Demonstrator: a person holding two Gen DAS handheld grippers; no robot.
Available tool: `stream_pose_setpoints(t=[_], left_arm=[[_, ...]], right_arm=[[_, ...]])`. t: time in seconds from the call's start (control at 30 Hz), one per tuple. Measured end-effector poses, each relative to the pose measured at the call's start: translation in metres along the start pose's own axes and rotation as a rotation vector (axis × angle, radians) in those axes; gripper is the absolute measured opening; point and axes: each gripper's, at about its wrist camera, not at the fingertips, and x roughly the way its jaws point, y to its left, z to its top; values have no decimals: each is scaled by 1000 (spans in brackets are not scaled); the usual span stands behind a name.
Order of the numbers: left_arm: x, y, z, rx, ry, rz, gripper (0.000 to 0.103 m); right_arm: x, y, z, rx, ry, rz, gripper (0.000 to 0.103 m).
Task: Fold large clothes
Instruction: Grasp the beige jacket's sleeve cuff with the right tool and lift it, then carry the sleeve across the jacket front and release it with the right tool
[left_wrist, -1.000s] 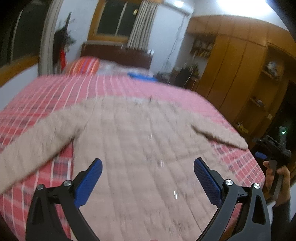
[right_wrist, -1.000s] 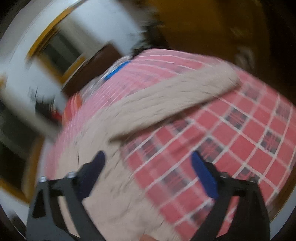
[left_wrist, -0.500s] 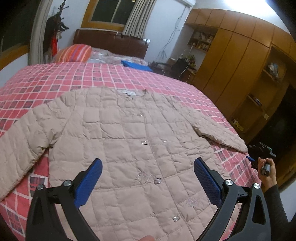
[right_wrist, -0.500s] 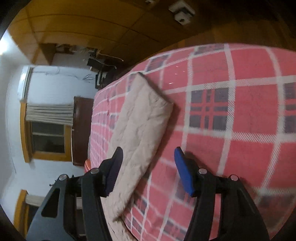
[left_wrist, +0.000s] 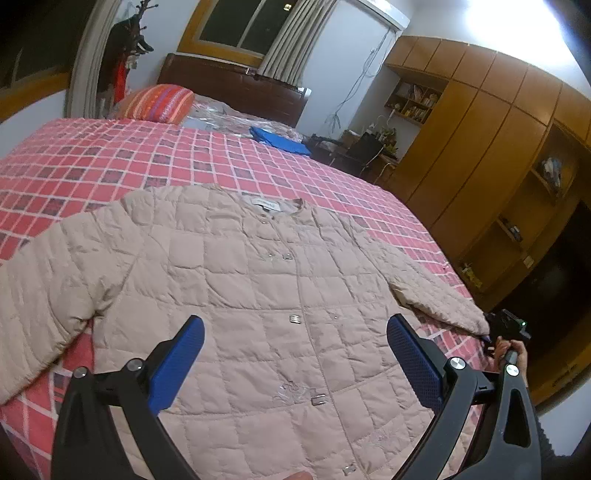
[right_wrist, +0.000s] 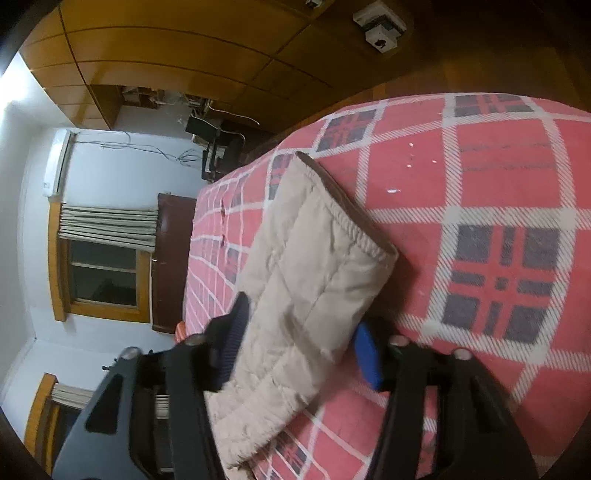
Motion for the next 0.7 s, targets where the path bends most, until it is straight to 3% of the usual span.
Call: stream_pose_setpoints(t=[0.13, 0.43, 0.7], left_arm=[[-2, 5, 1, -7, 3, 22, 99], [-24, 35, 11, -77, -21, 23, 99], [-39, 49, 22, -87, -26, 39, 99]], right_arm=[[-1, 13, -1, -60, 2, -16, 13], [-33, 124, -37, -371, -85, 7, 7], [-38, 239, -120, -649, -64, 110, 7]])
